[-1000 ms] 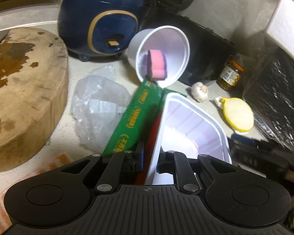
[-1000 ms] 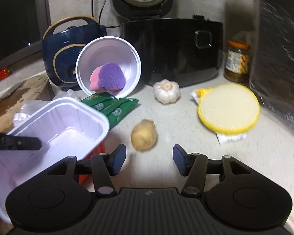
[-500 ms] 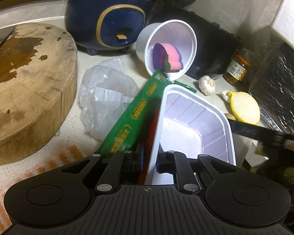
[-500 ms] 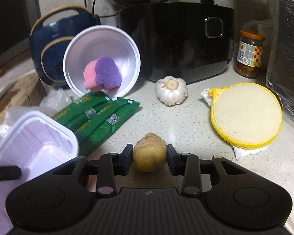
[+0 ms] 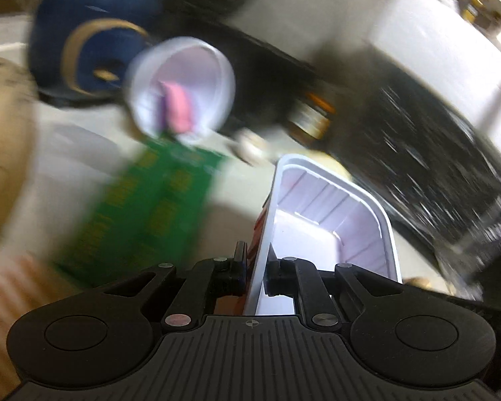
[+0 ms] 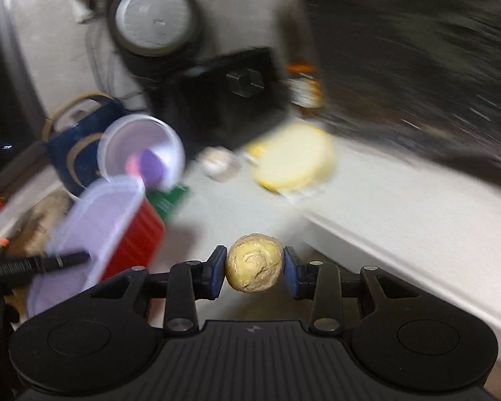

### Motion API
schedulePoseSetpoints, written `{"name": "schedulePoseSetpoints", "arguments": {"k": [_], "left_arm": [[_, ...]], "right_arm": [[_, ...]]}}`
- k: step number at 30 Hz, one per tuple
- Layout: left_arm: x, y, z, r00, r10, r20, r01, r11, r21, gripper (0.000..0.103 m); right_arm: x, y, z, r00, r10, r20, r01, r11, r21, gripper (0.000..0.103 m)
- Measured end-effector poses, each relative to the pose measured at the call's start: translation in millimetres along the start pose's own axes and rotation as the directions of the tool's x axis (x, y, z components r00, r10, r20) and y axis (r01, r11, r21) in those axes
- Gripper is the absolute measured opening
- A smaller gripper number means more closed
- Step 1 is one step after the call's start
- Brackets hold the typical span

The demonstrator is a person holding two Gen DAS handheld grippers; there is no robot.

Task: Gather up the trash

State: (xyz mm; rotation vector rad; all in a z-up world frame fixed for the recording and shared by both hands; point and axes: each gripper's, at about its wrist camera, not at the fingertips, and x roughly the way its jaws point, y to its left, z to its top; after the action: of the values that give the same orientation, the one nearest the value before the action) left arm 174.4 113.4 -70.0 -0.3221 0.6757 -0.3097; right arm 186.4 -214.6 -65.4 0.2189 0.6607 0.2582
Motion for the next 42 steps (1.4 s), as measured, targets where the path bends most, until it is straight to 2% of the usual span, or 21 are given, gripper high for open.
{"name": "schedulePoseSetpoints", "arguments": {"k": [3,5,6,9,11,12,14,15,16,18,20,22,24,26,28,31,34,37,40,41,42], "left_arm": [[20.9,-31.5,-27.3,0.994,-0.049,-0.093,0.053,0.998,0.037,0.013],[43.0,-49.3,-52.1,0.975,-0.044,-0.219,0.056,0.997,0.050,0.012],[57.7,-57.4,-67.5,0.952,-0.040,-0.304,0.063,0.996,0.067,0.012],[109.3,-73.1,-133.0,0.856,0.037,-0.515,0.041,0.989,0.139,0.013],[140.7,-67.3,-176.5,0.801,0.052,-0.596,0.004,0.996,0.093,0.013],[153.8,-62.7,-194.7,0.784,0.046,-0.619,-0.010,0.998,0.061,0.013],[176.6,-54.9,-221.9,0.772,0.062,-0.633,-0.053,0.998,0.033,0.013],[188.6,-51.0,-231.6,0.774,0.080,-0.628,-0.078,0.996,0.031,0.013],[198.8,-47.6,-238.3,0.784,0.093,-0.614,-0.095,0.995,0.029,0.013],[224.2,-35.3,-250.2,0.822,0.118,-0.557,-0.134,0.991,0.012,0.013],[250.7,-15.7,-262.8,0.838,0.131,-0.530,-0.182,0.982,-0.043,0.020],[267.4,6.0,-274.2,0.840,0.145,-0.522,-0.227,0.969,-0.098,0.020],[277.8,18.8,-285.1,0.835,0.161,-0.527,-0.262,0.957,-0.123,0.021],[279.0,26.9,-290.7,0.825,0.157,-0.542,-0.267,0.955,-0.130,0.021],[266.2,30.2,-292.0,0.827,0.150,-0.542,-0.264,0.954,-0.139,0.021],[231.7,36.3,-281.9,0.849,0.131,-0.511,-0.263,0.945,-0.195,0.021],[187.7,37.1,-268.0,0.872,0.108,-0.477,-0.253,0.934,-0.251,0.021],[151.5,42.7,-257.3,0.883,0.107,-0.458,-0.252,0.929,-0.269,0.021],[120.2,39.7,-251.4,0.900,0.113,-0.421,-0.254,0.921,-0.297,0.021],[108.1,41.0,-247.5,0.907,0.115,-0.406,-0.251,0.920,-0.302,0.021],[96.4,42.0,-243.7,0.913,0.114,-0.392,-0.244,0.922,-0.302,0.021]], "right_arm": [[-22.5,-37.7,-32.7,0.992,-0.113,-0.057,0.114,0.993,0.010,0.035],[-31.2,-66.0,-52.7,0.986,-0.137,-0.095,0.142,0.989,0.045,0.035],[-33.6,-79.0,-61.4,0.983,-0.145,-0.117,0.153,0.986,0.065,0.035],[-37.6,-113.4,-92.5,0.973,-0.161,-0.167,0.178,0.980,0.093,0.035],[-36.4,-131.1,-113.3,0.967,-0.152,-0.205,0.180,0.976,0.122,0.035],[-36.3,-137.4,-122.8,0.964,-0.140,-0.227,0.175,0.975,0.140,0.035],[-34.9,-145.5,-141.3,0.957,-0.119,-0.265,0.163,0.975,0.151,0.035],[-34.3,-148.1,-149.4,0.954,-0.115,-0.278,0.161,0.976,0.148,0.035],[-33.8,-150.7,-157.2,0.949,-0.108,-0.295,0.157,0.976,0.149,0.035],[-31.4,-156.1,-169.0,0.945,-0.088,-0.316,0.141,0.979,0.148,0.035],[-25.3,-157.8,-180.8,0.937,-0.091,-0.339,0.139,0.983,0.121,0.035],[-19.4,-160.6,-190.2,0.925,-0.115,-0.363,0.152,0.986,0.075,0.035],[-17.1,-160.5,-198.4,0.917,-0.136,-0.375,0.156,0.988,0.023,0.035],[-14.3,-157.6,-201.3,0.913,-0.142,-0.382,0.147,0.989,-0.016,0.035],[-10.3,-154.5,-203.3,0.908,-0.136,-0.397,0.125,0.991,-0.054,0.035],[3.3,-151.9,-207.8,0.897,-0.102,-0.430,0.077,0.994,-0.074,0.035],[32.3,-148.3,-207.9,0.887,-0.041,-0.461,0.012,0.998,-0.066,0.035],[73.9,-135.3,-211.9,0.876,0.004,-0.483,-0.051,0.995,-0.084,0.035],[118.5,-124.2,-214.5,0.871,0.039,-0.490,-0.103,0.989,-0.103,0.037],[133.0,-121.7,-213.9,0.863,0.057,-0.503,-0.117,0.989,-0.089,0.040],[147.0,-116.9,-212.0,0.853,0.057,-0.518,-0.112,0.991,-0.075,0.055]]}}
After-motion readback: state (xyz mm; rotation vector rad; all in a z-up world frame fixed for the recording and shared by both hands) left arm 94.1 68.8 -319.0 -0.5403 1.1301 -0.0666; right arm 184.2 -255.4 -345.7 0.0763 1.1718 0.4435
